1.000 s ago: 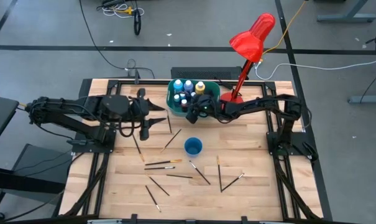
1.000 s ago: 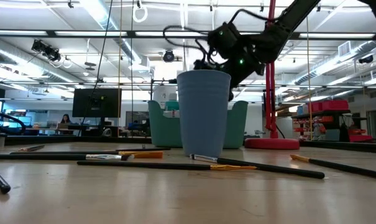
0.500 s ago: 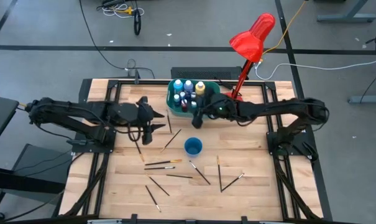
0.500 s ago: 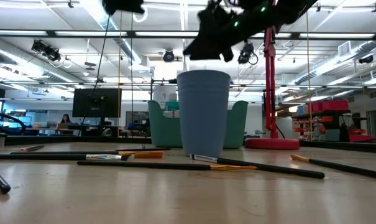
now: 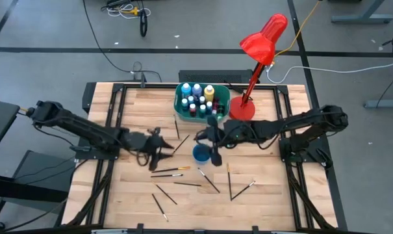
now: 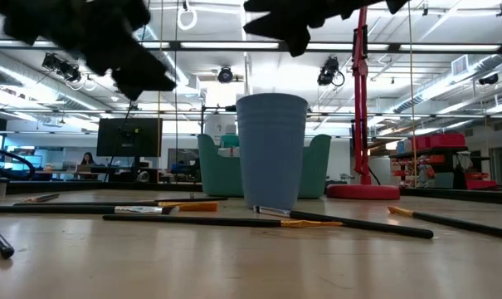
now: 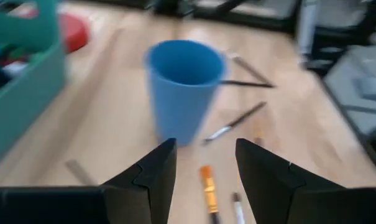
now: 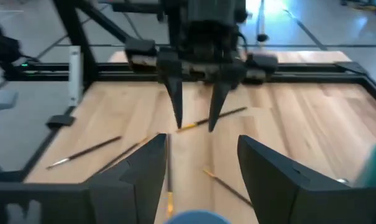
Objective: Pick & Place Paint Supplies
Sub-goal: Put the gold paint brush into the blue cup
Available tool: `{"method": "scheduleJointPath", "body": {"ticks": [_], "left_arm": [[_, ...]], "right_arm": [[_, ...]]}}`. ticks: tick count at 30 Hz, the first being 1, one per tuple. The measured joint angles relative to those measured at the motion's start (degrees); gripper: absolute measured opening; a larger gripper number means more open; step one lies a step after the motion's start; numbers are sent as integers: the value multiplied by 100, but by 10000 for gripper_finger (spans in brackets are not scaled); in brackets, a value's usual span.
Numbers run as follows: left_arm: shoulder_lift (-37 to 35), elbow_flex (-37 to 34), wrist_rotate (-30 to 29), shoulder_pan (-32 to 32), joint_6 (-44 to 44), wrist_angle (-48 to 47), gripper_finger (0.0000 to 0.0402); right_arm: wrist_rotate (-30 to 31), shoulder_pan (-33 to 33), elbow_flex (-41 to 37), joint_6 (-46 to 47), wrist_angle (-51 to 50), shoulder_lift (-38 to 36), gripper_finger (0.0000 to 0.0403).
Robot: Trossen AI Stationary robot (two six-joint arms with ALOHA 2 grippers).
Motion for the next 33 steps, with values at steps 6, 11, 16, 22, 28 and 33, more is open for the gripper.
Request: {"method": "scheduleJointPath", "body": {"ticks": [6, 11, 16, 22, 28, 33], "left_arm": [[345, -1243, -187, -478, -307, 2365, 176], [947, -1484, -595, -631, -1000, 2937, 176], [2000, -1103, -1058, -636, -1182, 2892, 176], [3106, -157, -884, -639, -477, 2816, 176], [3841, 783, -857, -637, -124, 1897, 176], [4306, 1302, -977, -639, -205, 1053, 176]], "right_arm": [[4, 316, 0, -10, 140, 0, 201], [9, 443, 0, -20, 149, 0, 201], [9, 451, 0, -20, 197, 0, 201], [9, 448, 0, -22, 206, 0, 201], [9, 451, 0, -26, 157, 0, 201], [9, 448, 0, -35, 97, 0, 201]]}}
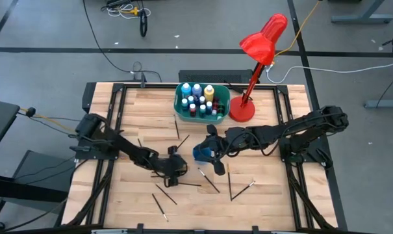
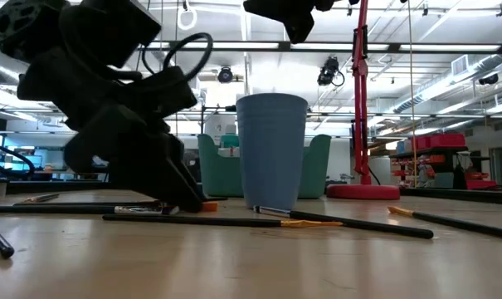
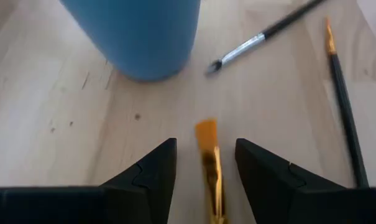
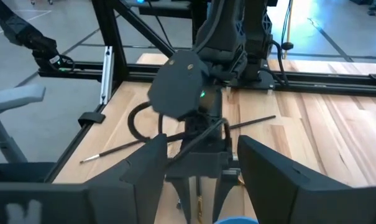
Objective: Pick & Place Paint Supplies
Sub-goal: Put the gold paint brush into the blue cup
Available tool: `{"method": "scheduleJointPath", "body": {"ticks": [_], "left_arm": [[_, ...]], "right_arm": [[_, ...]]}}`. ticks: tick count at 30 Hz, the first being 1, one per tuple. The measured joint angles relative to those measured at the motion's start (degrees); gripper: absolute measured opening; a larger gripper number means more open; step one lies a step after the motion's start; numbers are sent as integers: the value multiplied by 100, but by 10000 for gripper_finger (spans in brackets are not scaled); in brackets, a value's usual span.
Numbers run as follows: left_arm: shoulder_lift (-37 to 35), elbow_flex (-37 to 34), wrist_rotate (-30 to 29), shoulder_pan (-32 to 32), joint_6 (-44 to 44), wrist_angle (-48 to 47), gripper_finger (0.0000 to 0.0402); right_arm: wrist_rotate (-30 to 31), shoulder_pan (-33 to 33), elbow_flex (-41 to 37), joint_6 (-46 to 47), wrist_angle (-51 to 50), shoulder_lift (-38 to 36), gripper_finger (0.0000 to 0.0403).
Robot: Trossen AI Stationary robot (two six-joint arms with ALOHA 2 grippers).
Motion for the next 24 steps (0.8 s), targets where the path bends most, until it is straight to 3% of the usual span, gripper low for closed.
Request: {"method": "scheduleJointPath", "body": {"ticks": [7, 17, 21, 24], "left_arm": [[188, 196, -68, 0, -307, -154, 157], [43, 182, 148, 6, -393, -346, 14], [-272, 283, 220, -10, -169, -646, 19], [-579, 436, -36, -33, 9, -821, 21]], "right_arm": [[0, 2, 0, 2, -47, 0, 201], [0, 2, 0, 11, -87, 0, 201], [0, 0, 0, 11, -79, 0, 201], [0, 0, 0, 11, -96, 0, 201]]}}
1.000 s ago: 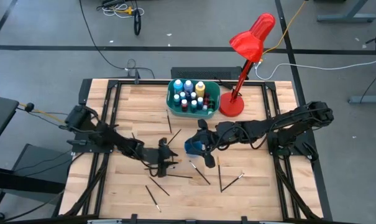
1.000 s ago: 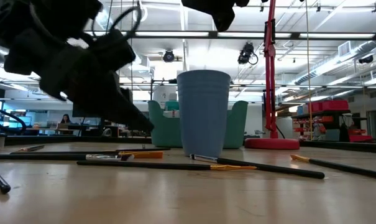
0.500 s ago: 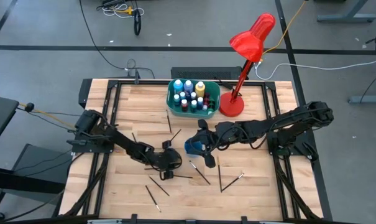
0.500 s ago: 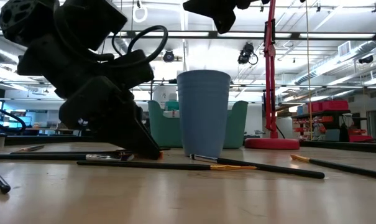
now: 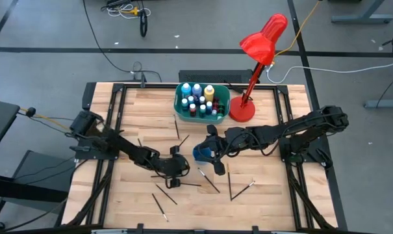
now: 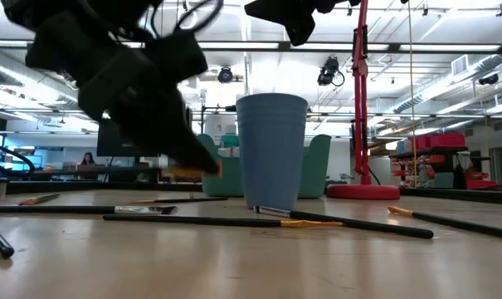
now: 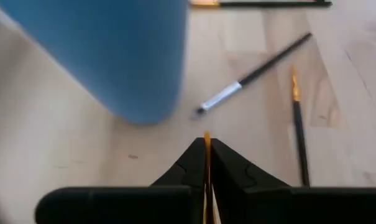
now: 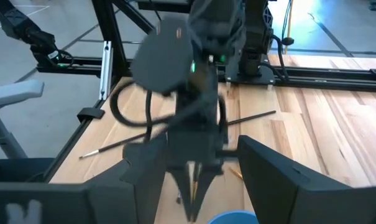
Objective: Pick & Place Paint Supplies
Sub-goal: Put the gold paint brush into the blue cup
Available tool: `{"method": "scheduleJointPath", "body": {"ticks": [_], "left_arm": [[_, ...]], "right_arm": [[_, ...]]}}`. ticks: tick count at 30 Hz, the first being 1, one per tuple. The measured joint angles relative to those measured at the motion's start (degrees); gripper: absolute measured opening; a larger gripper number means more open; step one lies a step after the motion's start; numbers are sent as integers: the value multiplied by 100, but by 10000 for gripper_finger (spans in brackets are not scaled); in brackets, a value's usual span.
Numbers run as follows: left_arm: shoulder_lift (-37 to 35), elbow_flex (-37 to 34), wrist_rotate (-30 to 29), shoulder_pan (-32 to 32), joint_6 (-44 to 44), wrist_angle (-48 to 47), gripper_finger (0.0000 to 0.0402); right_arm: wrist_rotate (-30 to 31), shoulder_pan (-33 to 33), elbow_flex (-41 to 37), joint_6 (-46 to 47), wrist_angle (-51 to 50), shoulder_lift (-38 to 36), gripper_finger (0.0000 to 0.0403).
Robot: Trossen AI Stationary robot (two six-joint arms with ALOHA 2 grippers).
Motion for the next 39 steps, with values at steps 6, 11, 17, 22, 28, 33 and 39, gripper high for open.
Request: {"method": "scheduleJointPath", "body": {"ticks": [6, 11, 17, 22, 28, 33, 39], "left_arm": [[-669, 179, -607, -90, 877, -74, 10], [-1292, 276, -1666, -87, 1809, -256, 21], [-2199, 378, -1942, 22, 2735, 261, 10], [-2485, 395, -496, 194, 3280, 1976, 22], [-1940, 377, 1066, 517, 3405, 3112, 10], [-1012, 398, 1182, 720, 3291, 4541, 20], [28, 449, 1788, 951, 3192, 6083, 9]], "right_arm": [[-2, 0, 0, 67, -43, 0, 201], [-1, 0, -2, 329, -178, -139, 201], [0, 1, -1, 371, -749, -656, 201], [0, 20, 0, 481, -894, -884, 201], [370, 20, -2, 481, -1279, -1097, 201], [941, 22, -2, 479, -1529, -1327, 201], [1904, 22, -2, 479, -2231, -1701, 201]]}}
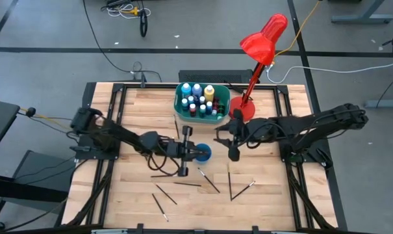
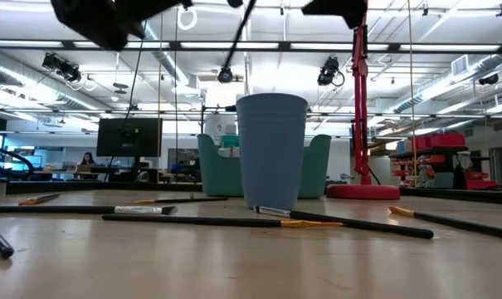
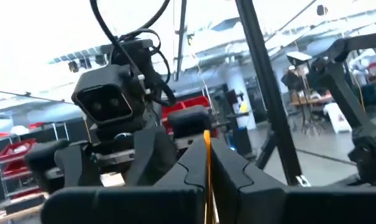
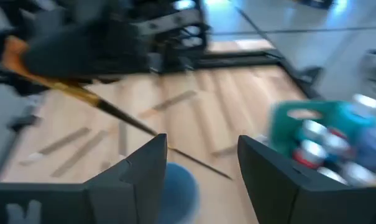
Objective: Pick & Place Paint Supplies
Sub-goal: Put the gold paint brush into the blue cup
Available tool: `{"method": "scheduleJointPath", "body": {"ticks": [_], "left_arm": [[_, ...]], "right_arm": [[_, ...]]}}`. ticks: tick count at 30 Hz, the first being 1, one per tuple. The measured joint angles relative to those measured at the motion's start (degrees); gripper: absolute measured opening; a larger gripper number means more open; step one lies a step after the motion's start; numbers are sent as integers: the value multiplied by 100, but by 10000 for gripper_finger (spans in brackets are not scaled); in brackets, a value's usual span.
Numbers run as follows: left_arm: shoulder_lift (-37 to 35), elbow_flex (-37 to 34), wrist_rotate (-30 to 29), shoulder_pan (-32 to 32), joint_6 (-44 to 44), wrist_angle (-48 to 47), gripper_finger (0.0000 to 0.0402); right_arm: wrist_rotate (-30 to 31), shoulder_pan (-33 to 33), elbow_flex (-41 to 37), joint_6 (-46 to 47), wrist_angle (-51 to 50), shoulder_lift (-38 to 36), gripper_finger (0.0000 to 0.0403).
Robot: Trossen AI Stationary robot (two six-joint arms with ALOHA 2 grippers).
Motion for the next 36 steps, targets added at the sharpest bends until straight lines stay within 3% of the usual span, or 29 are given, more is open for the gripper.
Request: {"method": "scheduleJointPath", "body": {"ticks": [4, 9, 20, 26, 36], "left_arm": [[484, 280, 405, 224, -254, 316, 16], [1027, 802, 953, 438, -684, 204, 12], [1856, 1081, 852, 531, -1388, -130, 29], [1884, 1081, 851, 529, -1737, -840, 25], [1884, 1081, 841, 529, -1823, -778, 44]], "right_arm": [[475, -2, 0, 50, -500, -249, 201], [495, -2, 0, 117, -683, -360, 201], [478, 0, 2, 151, -1004, -327, 201], [472, 0, 1, 151, -987, -327, 201], [471, 0, 0, 151, -988, -327, 201]]}}
